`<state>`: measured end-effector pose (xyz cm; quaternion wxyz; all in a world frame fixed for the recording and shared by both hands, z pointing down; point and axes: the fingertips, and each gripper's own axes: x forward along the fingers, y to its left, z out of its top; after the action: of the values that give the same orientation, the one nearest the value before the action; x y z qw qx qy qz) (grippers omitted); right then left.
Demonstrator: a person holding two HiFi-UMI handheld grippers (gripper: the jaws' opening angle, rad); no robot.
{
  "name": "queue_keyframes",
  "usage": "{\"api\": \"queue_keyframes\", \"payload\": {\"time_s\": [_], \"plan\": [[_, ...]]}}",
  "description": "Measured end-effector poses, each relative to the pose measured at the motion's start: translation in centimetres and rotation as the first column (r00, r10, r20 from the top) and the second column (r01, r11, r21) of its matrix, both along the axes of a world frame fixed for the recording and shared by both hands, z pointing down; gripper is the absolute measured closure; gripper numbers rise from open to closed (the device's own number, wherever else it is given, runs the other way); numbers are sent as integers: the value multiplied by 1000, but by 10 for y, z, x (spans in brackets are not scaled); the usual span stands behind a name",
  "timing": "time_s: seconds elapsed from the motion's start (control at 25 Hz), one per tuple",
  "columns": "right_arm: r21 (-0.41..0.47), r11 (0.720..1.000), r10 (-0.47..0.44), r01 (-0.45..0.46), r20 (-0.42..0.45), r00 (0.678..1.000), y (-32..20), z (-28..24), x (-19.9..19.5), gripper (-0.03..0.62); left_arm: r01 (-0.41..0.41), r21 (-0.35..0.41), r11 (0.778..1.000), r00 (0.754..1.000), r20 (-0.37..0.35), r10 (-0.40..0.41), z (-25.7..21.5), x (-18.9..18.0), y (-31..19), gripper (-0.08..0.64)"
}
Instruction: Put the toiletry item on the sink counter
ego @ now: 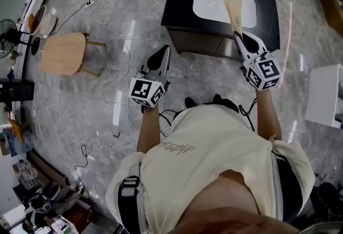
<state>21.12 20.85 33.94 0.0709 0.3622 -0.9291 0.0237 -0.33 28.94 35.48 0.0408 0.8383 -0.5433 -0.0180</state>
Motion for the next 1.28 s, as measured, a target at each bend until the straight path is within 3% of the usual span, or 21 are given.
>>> {"api": "queue_keyframes", "payload": {"time_s": [0.16,0.6,0.8,1.04,1.28], "plan": [[-9,1000,13,-13,-18,1000,4,2,-19,569,-11,11,1000,1000,-14,11,1,-24,-5,558],[-67,998,0,-3,-57,998,-13,22,-52,569,52,-70,996,996,-67,-56,36,-76,-20,558],[-98,995,-15,11,-41,999,-35,42,-51,569,63,-102,993,996,-58,-69,51,-72,-35,558],[-119,992,-30,33,27,999,-91,57,-52,569,77,-117,990,997,-1,-78,49,-72,-86,558],[-109,994,-16,23,65,998,-165,55,-23,569,24,-81,996,999,46,-20,23,-30,-158,558]]}}
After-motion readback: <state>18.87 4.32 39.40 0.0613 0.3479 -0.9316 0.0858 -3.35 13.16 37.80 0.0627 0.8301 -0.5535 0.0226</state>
